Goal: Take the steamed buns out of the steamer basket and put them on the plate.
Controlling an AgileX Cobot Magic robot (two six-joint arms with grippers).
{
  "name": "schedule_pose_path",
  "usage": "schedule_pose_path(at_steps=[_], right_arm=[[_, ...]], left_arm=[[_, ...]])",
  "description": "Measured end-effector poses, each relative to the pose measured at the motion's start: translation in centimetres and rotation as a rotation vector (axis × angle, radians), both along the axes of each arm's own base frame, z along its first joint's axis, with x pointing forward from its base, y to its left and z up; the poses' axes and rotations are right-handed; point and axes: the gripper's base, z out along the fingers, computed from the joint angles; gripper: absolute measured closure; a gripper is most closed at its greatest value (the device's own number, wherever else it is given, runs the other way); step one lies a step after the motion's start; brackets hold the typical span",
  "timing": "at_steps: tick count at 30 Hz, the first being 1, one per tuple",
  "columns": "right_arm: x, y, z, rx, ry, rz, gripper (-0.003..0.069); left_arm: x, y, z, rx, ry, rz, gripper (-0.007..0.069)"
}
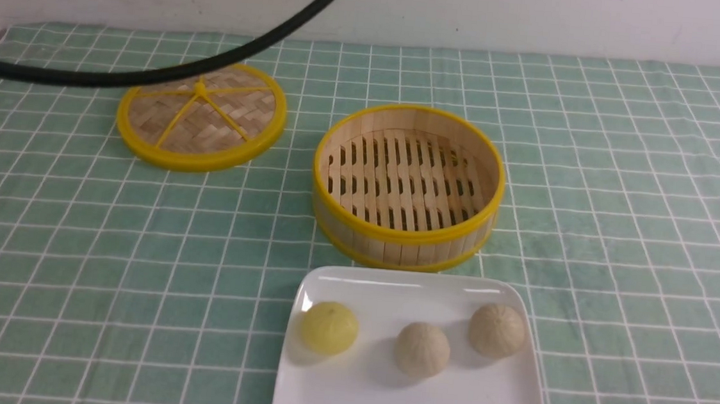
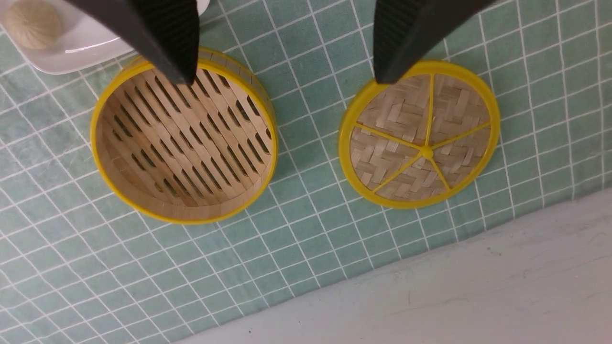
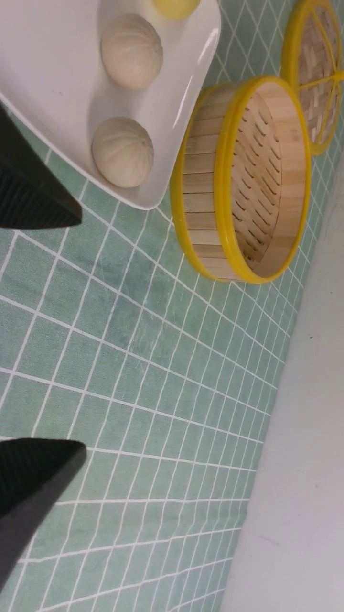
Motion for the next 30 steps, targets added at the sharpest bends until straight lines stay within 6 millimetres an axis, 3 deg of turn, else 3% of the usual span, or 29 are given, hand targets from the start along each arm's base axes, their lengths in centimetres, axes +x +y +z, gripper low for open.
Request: schedule_pose_path(at_steps=[13,17,21,22,25,28,29,30], right_arm=[[0.0,0.0,0.0,0.0,0.001,0.0,0.009],[0.0,0.0,0.0,0.0,0.001,0.0,0.009],[0.0,0.0,0.0,0.0,0.001,0.0,0.009],[0.0,0.0,0.0,0.0,0.001,0.0,0.009],[0.0,0.0,0.0,0.0,0.001,0.0,0.009],[0.0,0.0,0.0,0.0,0.001,0.0,0.009],[0.0,0.0,0.0,0.0,0.001,0.0,0.009],[0.0,0.0,0.0,0.0,0.001,0.0,0.009]], left_arm=[[0.0,1.5,0.4,0.104,-0.057,0.093,0.014],[-2.6,2.9,0.7,0.049,-0.076,0.129,0.014],[-6.2,6.3,1.3,-0.169,-0.234,0.238,0.014],[-6.3,6.5,1.3,-0.178,-0.244,0.253,0.014],[-8.0,8.8,-0.1,-0.303,-0.346,0.363,0.0142],[-9.0,10.7,-4.1,-0.348,-0.354,0.49,0.0158],[-9.0,10.8,-4.3,-0.353,-0.355,0.496,0.016],[-9.3,11.5,-6.5,-0.35,-0.33,0.555,0.0169]])
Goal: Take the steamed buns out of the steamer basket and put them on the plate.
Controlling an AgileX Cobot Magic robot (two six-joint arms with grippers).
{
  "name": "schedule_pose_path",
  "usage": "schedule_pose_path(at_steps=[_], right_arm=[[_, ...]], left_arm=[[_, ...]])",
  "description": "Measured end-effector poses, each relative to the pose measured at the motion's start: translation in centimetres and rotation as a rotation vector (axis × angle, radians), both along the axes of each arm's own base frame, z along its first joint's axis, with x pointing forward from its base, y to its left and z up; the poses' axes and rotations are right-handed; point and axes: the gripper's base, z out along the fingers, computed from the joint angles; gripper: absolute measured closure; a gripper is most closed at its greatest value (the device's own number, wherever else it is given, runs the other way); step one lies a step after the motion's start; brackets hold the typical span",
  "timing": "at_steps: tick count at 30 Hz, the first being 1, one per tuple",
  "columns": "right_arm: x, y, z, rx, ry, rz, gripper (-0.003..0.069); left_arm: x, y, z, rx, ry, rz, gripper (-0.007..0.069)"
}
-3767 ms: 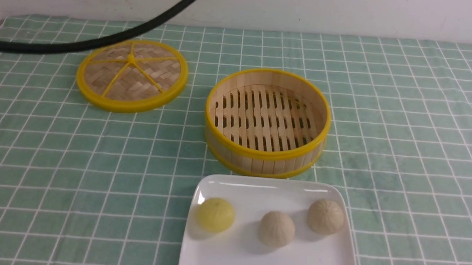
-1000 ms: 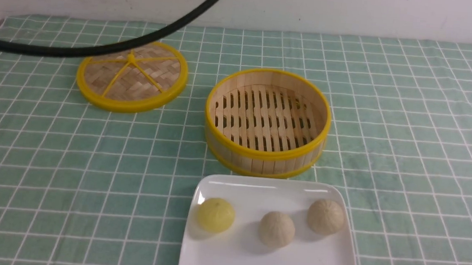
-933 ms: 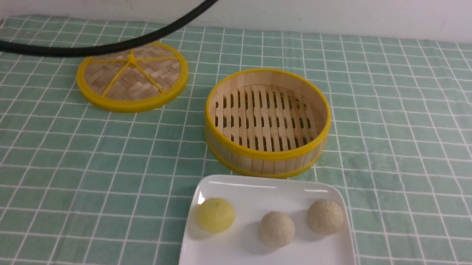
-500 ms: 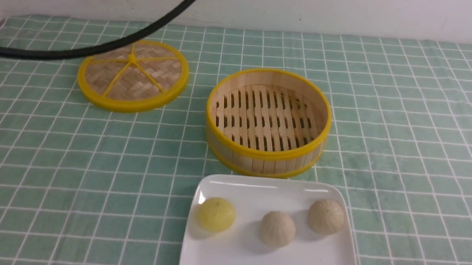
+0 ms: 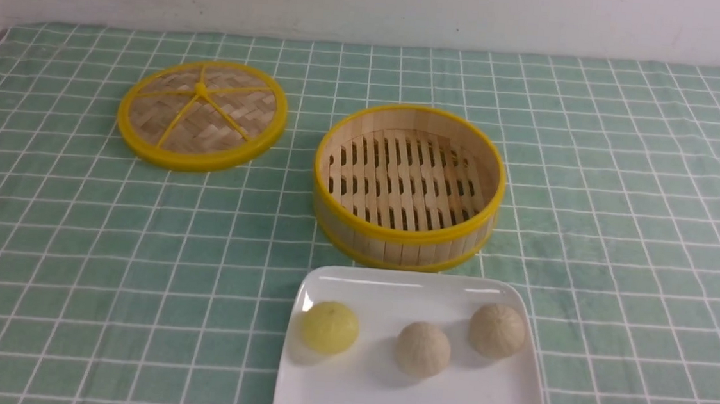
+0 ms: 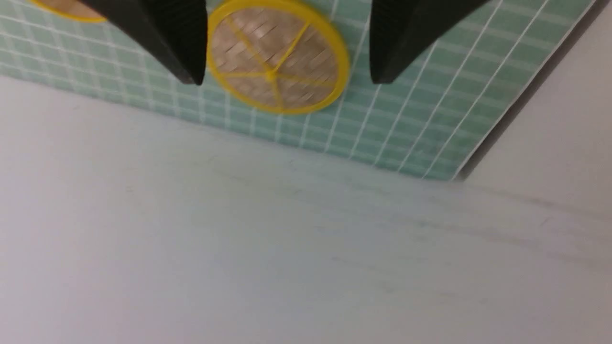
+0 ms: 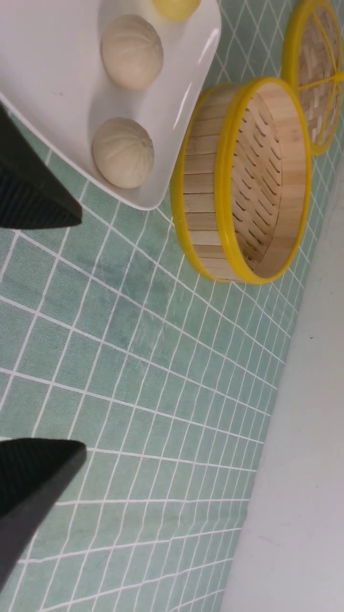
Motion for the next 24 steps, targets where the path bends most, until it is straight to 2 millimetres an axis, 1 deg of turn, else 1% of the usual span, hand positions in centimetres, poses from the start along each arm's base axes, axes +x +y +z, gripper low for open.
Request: schedule_pose_path(at_steps=[1,2,3,5,7,8,9,10,12,13,14,18,21,24], right_arm=[[0.0,0.0,0.0,0.0,0.0,0.0,0.009],[0.0,0.0,0.0,0.0,0.0,0.0,0.009],[0.0,0.0,0.0,0.0,0.0,0.0,0.009],[0.0,0.0,0.0,0.0,0.0,0.0,0.009],[0.0,0.0,0.0,0.0,0.0,0.0,0.009],[0.0,0.0,0.0,0.0,0.0,0.0,0.009],[0.0,0.0,0.0,0.0,0.0,0.0,0.009],[0.0,0.0,0.0,0.0,0.0,0.0,0.009],[0.0,0.0,0.0,0.0,0.0,0.0,0.009],[0.0,0.0,0.0,0.0,0.0,0.0,0.009],[0.0,0.0,0.0,0.0,0.001,0.0,0.009],[0.0,0.0,0.0,0.0,0.002,0.0,0.009],[0.0,0.0,0.0,-0.002,0.001,-0.001,0.009],[0.0,0.0,0.0,-0.001,0.001,-0.001,0.009]], left_arm=[[-0.1,0.2,-0.7,-0.001,0.014,0.016,0.0172],[-0.4,0.9,-3.1,-0.026,0.053,0.071,0.0183],[-0.7,1.4,-4.8,-0.049,0.077,0.111,0.0189],[-1.7,2.1,-8.0,-0.101,0.101,0.188,0.0204],[-2.5,2.4,-11.0,-0.152,0.118,0.238,0.0216],[-3.0,2.5,-12.2,-0.17,0.118,0.258,0.0221],[-3.3,2.5,-12.9,-0.179,0.116,0.27,0.0224],[-3.8,2.5,-14.2,-0.183,0.108,0.279,0.023],[-4.6,2.3,-15.9,-0.169,0.076,0.281,0.0244],[-5.0,2.2,-16.6,-0.158,0.051,0.279,0.0251],[-5.2,2.2,-16.9,-0.155,0.046,0.278,0.0254],[-6.6,1.8,-18.8,-0.089,-0.06,0.261,0.0279],[-7.4,1.4,-19.6,-0.064,-0.135,0.247,0.0295],[-7.9,1.2,-20.2,-0.04,-0.162,0.22,0.0311]])
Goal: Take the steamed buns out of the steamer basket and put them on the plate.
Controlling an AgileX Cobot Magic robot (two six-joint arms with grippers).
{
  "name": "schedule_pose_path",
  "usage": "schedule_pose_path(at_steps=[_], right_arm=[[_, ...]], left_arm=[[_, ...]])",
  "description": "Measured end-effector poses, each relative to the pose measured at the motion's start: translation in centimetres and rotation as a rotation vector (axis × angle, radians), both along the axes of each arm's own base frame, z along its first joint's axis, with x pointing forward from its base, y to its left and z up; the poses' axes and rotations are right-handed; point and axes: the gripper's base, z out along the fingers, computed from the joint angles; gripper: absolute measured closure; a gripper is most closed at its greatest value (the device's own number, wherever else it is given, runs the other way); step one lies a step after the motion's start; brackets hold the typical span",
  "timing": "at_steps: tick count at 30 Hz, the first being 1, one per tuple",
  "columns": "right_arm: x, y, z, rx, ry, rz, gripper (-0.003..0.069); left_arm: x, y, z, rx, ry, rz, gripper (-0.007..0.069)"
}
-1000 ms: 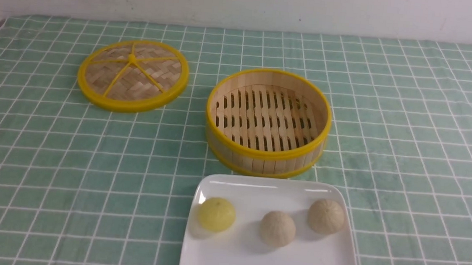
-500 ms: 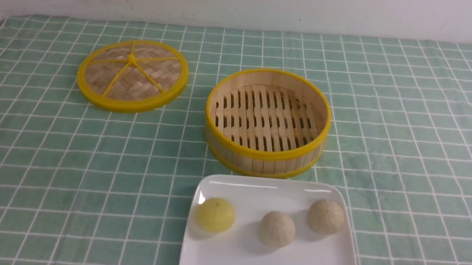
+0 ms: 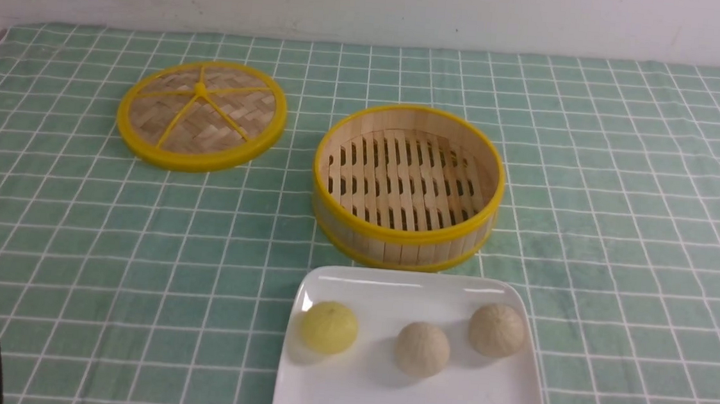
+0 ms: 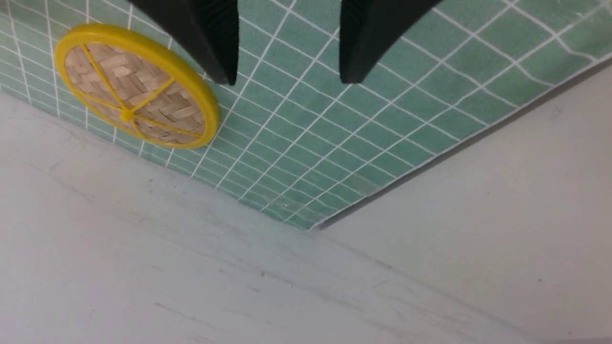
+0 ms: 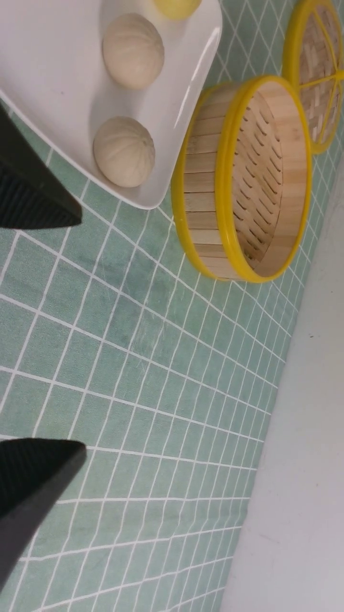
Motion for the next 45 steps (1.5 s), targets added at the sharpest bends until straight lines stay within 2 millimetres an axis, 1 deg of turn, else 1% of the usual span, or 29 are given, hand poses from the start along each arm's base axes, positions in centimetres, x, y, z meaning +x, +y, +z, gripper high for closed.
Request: schedule_pose_path(at_steps=[3,5,9,11,13,18,21,25,36,39,41,43,45], right_arm=[[0.0,0.0,0.0,0.0,0.0,0.0,0.009],[0.0,0.0,0.0,0.0,0.0,0.0,0.009],[0.0,0.0,0.0,0.0,0.0,0.0,0.009],[0.0,0.0,0.0,0.0,0.0,0.0,0.009],[0.0,0.0,0.0,0.0,0.0,0.0,0.009],[0.0,0.0,0.0,0.0,0.0,0.0,0.009],[0.0,0.0,0.0,0.0,0.0,0.0,0.009],[0.0,0.0,0.0,0.0,0.001,0.0,0.009],[0.0,0.0,0.0,0.0,0.001,0.0,0.009],[0.0,0.0,0.0,0.0,0.001,0.0,0.009],[0.0,0.0,0.0,0.0,0.001,0.0,0.009],[0.0,0.0,0.0,0.0,0.001,0.0,0.009],[0.0,0.0,0.0,0.0,0.001,0.0,0.009]], left_arm=[[-0.3,-0.2,-0.3,0.043,-0.004,-0.027,0.0321],[-0.6,-0.5,-0.7,0.11,-0.008,-0.078,0.0335],[-0.8,-0.5,-1.7,0.176,0.038,-0.105,0.036],[-0.8,-0.4,-2.3,0.167,0.073,-0.097,0.0368],[-0.9,-0.3,-2.9,0.115,0.118,-0.083,0.0383],[-1.2,-0.3,-3.1,0.019,0.099,-0.081,0.0389],[-1.5,-0.3,-3.3,0.003,0.103,-0.072,0.0389],[-1.7,-0.2,-3.8,-0.021,0.151,-0.059,0.0388],[-1.6,-0.3,-4.0,-0.049,0.16,-0.072,0.0386],[-1.5,-0.3,-4.7,-0.051,0.18,-0.072,0.0386],[-1.2,-0.3,-5.8,-0.045,0.196,-0.078,0.0386],[-1.0,-0.4,-6.4,-0.039,0.19,-0.089,0.0386],[-0.7,-0.5,-7.4,-0.011,0.182,-0.109,0.0386]])
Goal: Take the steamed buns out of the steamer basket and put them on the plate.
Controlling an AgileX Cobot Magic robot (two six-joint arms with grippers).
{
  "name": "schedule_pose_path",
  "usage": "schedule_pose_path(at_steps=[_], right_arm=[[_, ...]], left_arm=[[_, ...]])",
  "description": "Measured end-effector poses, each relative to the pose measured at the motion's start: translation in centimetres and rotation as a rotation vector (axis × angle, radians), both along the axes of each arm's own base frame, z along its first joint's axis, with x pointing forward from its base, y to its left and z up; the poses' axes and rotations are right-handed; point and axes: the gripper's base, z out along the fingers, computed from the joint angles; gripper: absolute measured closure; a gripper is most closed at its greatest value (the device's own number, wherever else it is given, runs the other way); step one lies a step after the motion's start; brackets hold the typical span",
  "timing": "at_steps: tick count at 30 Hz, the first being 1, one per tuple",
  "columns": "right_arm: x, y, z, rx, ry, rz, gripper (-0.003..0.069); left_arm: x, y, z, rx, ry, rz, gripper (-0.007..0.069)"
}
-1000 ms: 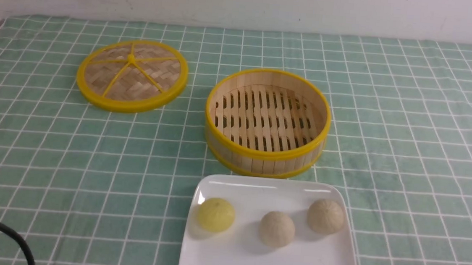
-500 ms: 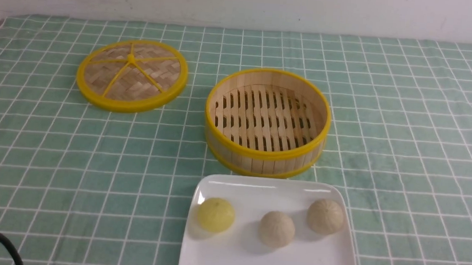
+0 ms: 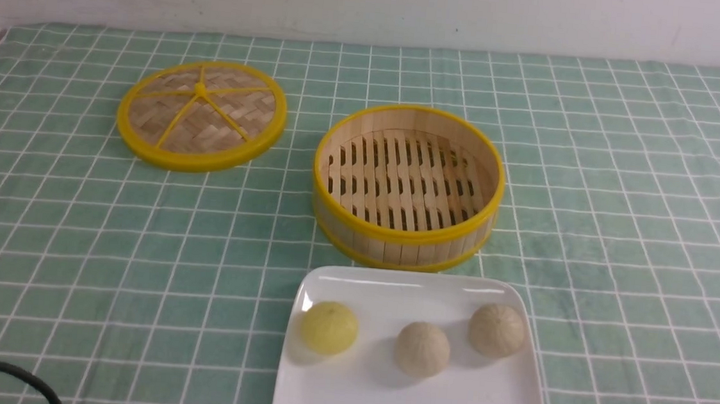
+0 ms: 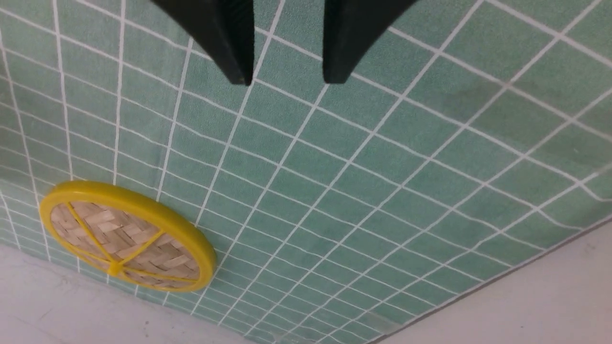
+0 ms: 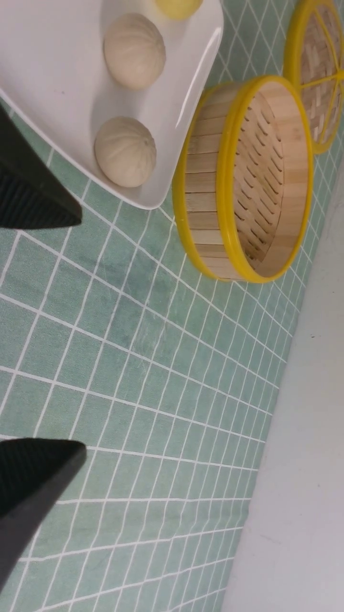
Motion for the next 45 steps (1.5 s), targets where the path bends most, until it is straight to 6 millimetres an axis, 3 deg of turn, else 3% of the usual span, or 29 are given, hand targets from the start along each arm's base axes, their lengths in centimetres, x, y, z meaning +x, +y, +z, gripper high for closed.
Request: schedule_pose_path(at_steps=[16,29,45], right_arm=[[0.0,0.0,0.0,0.0,0.0,0.0,0.009],[0.0,0.0,0.0,0.0,0.0,0.0,0.009],[0.0,0.0,0.0,0.0,0.0,0.0,0.009]], left_arm=[[0.07,-0.26,-1.47,0.244,0.109,-0.1,0.0386],[0.14,-0.91,-1.5,0.133,0.089,-0.144,0.0385],[0.14,-0.94,-1.5,0.189,0.097,-0.162,0.0384]])
